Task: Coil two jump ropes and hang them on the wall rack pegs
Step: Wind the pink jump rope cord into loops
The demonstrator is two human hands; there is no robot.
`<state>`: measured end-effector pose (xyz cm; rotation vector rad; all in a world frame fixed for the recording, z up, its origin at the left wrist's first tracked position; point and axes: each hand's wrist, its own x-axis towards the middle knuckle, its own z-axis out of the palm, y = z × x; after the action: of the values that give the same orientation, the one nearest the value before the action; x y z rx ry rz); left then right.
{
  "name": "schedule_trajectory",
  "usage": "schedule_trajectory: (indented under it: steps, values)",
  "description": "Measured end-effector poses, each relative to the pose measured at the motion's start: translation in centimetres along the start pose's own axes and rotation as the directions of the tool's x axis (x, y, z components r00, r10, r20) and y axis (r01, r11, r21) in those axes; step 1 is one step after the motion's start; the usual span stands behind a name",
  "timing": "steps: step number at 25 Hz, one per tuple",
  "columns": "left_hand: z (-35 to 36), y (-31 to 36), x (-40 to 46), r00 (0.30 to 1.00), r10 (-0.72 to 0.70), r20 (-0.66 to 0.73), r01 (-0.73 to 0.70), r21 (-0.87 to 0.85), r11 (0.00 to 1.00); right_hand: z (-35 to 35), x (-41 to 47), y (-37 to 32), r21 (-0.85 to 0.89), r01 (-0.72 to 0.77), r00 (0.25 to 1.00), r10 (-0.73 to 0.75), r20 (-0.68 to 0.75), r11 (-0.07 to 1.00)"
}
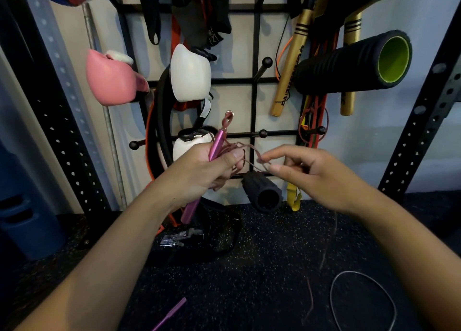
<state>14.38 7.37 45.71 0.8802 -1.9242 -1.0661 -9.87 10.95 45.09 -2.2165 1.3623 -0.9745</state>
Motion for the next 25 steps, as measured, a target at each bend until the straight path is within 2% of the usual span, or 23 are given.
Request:
schedule_trajectory:
  steps: [3,6,9,11,13,15,17,19,21,23,25]
  values:
    - [-0.9,0.0,-0.2,0.999,-0.005,-0.037,0.006,0.005,1.000,-0.3,0.2,0.0,0.034,-0.038,0.991,0.042,-0.127,0.999]
    - [-1.9,-0.7,-0.2,0.995,-0.035,-0.089,0.033,-0.028,0.999,-0.3,0.4,0.3,0.109,-0.118,0.947,0.145,-0.287,0.987]
    - [-2.6,-2.0,0.1,0.986,-0.068,-0.152,0.035,-0.213,0.976,0.1,0.7,0.8,0.023,-0.138,0.924,0.137,-0.357,0.990]
    - [-3.3,-2.7,0.4,0.971,-0.119,-0.208,0.045,-0.329,0.943,0.2,0.6,0.6,-0.145,-0.120,0.949,0.071,-0.307,0.982]
    - [-3.5,-3.2,0.5,0.964,-0.145,-0.225,0.048,-0.389,0.920,0.6,0.3,0.1,-0.398,-0.075,0.988,0.015,-0.152,0.914]
    - [-3.1,-3.2,0.6,0.966,-0.147,-0.211,0.057,-0.380,0.923,1.5,-0.1,-0.8,-0.548,-0.003,1.000,0.004,0.001,0.836]
    - [-2.4,-2.9,0.8,0.971,-0.129,-0.199,0.053,-0.344,0.937,2.4,0.0,-1.0,-0.626,0.033,0.999,-0.012,0.038,0.779]
    - [-2.1,-2.4,0.9,0.975,-0.114,-0.192,0.047,-0.324,0.945,2.5,0.8,-0.6,-0.692,0.025,0.998,-0.054,-0.021,0.722]
    - [-1.7,-2.2,0.9,0.979,-0.107,-0.176,0.048,-0.308,0.950,2.5,1.6,0.6,-0.586,0.000,0.992,-0.072,-0.099,0.810]
    - [-1.0,-2.3,0.9,0.980,-0.115,-0.160,0.064,-0.293,0.954,3.0,2.4,1.7,-0.314,-0.064,0.986,0.011,-0.167,0.947]
    - [-0.3,-2.4,1.0,0.985,-0.113,-0.134,0.072,-0.280,0.957,2.6,2.3,1.3,0.027,-0.095,0.981,0.098,-0.168,0.995]
